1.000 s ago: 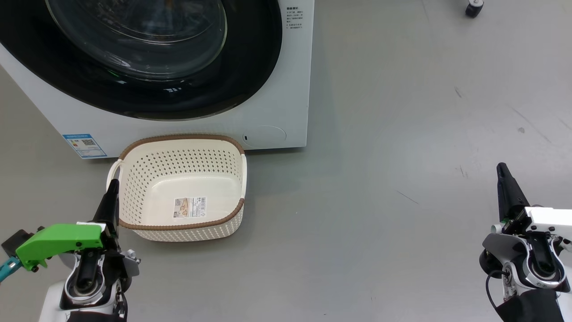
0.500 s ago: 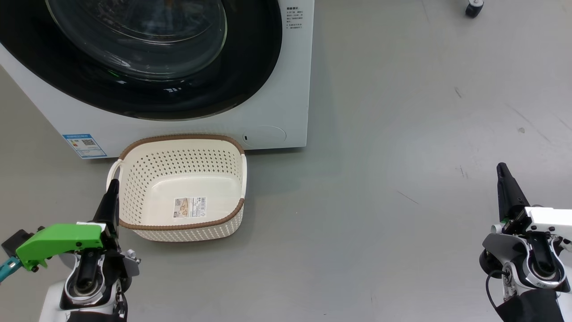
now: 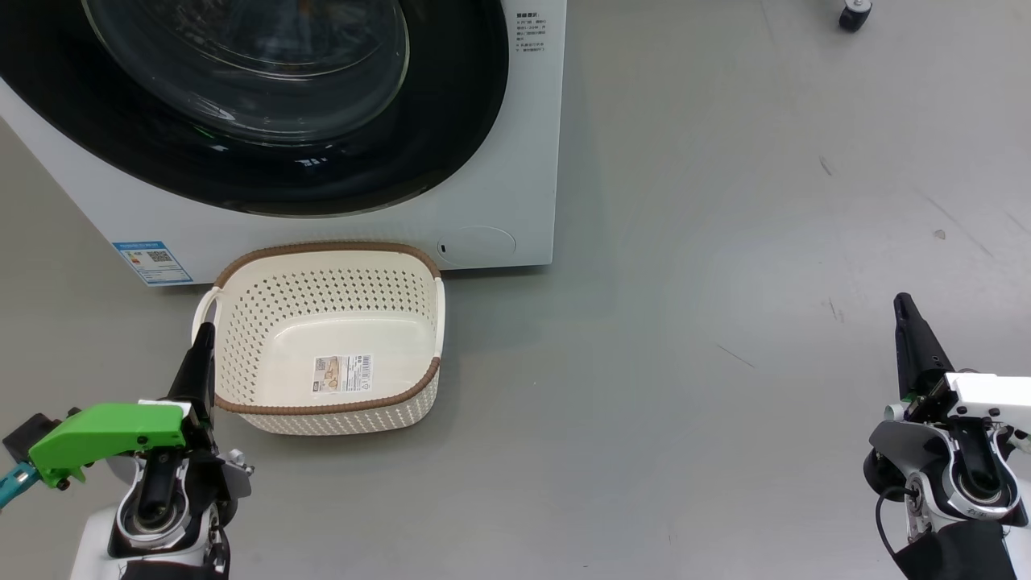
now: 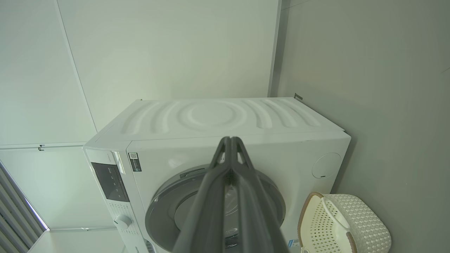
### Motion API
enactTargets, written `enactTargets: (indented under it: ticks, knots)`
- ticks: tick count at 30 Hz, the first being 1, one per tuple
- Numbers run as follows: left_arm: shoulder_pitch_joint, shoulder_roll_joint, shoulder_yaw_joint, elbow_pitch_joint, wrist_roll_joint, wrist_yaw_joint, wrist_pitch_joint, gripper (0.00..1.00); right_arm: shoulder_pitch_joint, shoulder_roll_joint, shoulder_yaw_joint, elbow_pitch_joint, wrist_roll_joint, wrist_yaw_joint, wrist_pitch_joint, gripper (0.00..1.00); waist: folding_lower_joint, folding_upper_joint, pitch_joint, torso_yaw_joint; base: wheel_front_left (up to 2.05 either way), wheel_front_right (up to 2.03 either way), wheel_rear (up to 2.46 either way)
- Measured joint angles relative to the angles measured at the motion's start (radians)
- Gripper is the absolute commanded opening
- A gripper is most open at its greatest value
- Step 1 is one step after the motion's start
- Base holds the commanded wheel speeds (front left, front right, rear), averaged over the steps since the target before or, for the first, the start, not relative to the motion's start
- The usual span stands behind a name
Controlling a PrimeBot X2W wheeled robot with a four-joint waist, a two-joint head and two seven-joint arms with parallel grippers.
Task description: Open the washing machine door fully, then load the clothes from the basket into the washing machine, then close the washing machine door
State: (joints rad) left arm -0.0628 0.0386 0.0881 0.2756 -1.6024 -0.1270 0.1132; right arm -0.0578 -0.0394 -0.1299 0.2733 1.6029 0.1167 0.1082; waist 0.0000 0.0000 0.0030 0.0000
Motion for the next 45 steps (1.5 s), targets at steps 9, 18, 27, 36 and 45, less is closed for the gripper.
enactTargets:
  ticks: [9, 18, 27, 36, 45]
  knots:
    - [0.0, 0.0, 0.0, 0.0, 0.0, 0.0, 0.0, 0.0, 0.0, 0.0, 0.0, 0.0, 0.0, 0.0, 0.0, 0.0, 0.0, 0.0, 0.0, 0.0, 0.0, 0.0, 0.0]
    - [0.0, 0.0, 0.0, 0.0, 0.0, 0.0, 0.0, 0.0, 0.0, 0.0, 0.0, 0.0, 0.0, 0.0, 0.0, 0.0, 0.0, 0.0, 0.0, 0.0, 0.0, 0.0, 0.0]
    - [0.0, 0.0, 0.0, 0.0, 0.0, 0.0, 0.0, 0.0, 0.0, 0.0, 0.0, 0.0, 0.0, 0.0, 0.0, 0.0, 0.0, 0.0, 0.0, 0.0, 0.0, 0.0, 0.0]
    - [0.0, 0.0, 0.0, 0.0, 0.0, 0.0, 0.0, 0.0, 0.0, 0.0, 0.0, 0.0, 0.0, 0.0, 0.0, 0.0, 0.0, 0.0, 0.0, 0.0, 0.0, 0.0, 0.0]
    - [0.0, 0.0, 0.0, 0.0, 0.0, 0.0, 0.0, 0.0, 0.0, 0.0, 0.0, 0.0, 0.0, 0.0, 0.0, 0.0, 0.0, 0.0, 0.0, 0.0, 0.0, 0.0, 0.0]
